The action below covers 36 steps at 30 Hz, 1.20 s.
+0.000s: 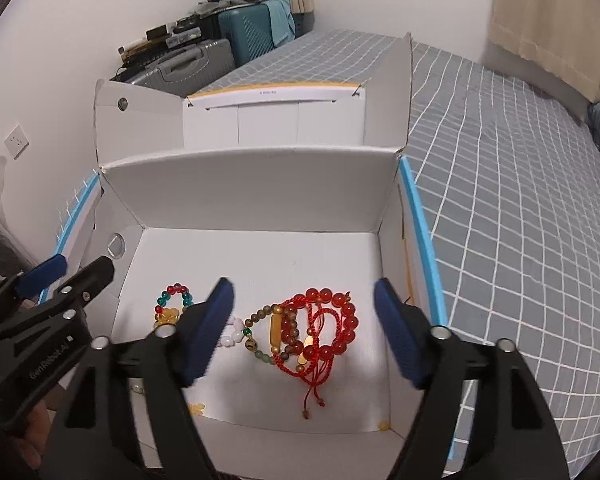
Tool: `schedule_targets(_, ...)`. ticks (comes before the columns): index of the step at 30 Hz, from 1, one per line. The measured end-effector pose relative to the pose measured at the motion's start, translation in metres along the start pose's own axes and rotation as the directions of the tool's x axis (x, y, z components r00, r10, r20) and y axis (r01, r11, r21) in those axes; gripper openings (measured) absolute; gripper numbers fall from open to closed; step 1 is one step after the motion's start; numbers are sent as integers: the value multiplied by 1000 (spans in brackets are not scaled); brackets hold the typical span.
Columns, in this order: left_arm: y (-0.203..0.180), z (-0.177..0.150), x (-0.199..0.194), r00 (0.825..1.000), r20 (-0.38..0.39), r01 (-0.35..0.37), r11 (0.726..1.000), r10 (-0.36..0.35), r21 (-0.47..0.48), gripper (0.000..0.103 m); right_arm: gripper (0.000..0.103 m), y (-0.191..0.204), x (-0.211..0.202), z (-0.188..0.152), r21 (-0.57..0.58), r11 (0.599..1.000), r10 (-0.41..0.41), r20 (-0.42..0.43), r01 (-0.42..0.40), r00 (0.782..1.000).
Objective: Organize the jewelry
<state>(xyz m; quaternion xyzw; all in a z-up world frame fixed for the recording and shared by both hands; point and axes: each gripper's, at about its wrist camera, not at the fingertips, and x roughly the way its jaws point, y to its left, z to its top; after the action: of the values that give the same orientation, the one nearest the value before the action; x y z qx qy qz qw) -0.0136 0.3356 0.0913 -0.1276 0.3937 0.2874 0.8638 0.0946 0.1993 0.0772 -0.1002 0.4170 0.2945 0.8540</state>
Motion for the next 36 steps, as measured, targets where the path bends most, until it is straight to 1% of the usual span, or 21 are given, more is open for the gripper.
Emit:
schedule_targets(1, 2, 0, -3, 1000, 6, 1, 1000, -1, -2, 77, 80, -2, -3, 0, 2, 1000, 2, 9, -2, 1000)
schedule_targets(3, 5, 0, -6, 1000, 15, -1, 1000, 1, -6, 80, 84, -4, -8, -1, 8, 1000, 1, 19, -1, 1000)
schedule_targets(4, 7, -1, -9, 1000, 21, -1, 1000, 1, -10, 84, 87, -5, -11, -1, 7, 1000, -3, 25, 3, 1000)
schedule_targets(8, 9, -5, -16, 999, 43, 1, 1000, -1, -1, 94, 93, -10, -23, -7, 10, 1000, -13, 56, 13, 998)
schedule_targets(9, 9, -6, -18, 999, 53, -1, 1000, 1, 4, 95, 94, -10, -25, -9, 11, 1000, -14, 63, 14, 998)
schedule_targets(13, 11, -12, -25, 998, 65, 8, 1000, -8, 6, 97, 95, -15, -37, -18, 18, 1000, -26, 92, 25, 995)
schedule_targets(19, 14, -30, -41, 995, 92, 25, 1000, -27, 16, 97, 95, -16, -57, -38, 27, 999, -50, 133, 46, 990)
schedule_targets(28, 20, -75, -69, 991, 122, 58, 998, -62, 31, 97, 95, -9, -86, -81, 28, 997, -80, 184, 76, 980)
schedule_targets(36, 23, -113, -92, 982, 170, 73, 997, -79, 39, 97, 95, -6, -101, -118, 41, 993, -114, 216, 108, 970)
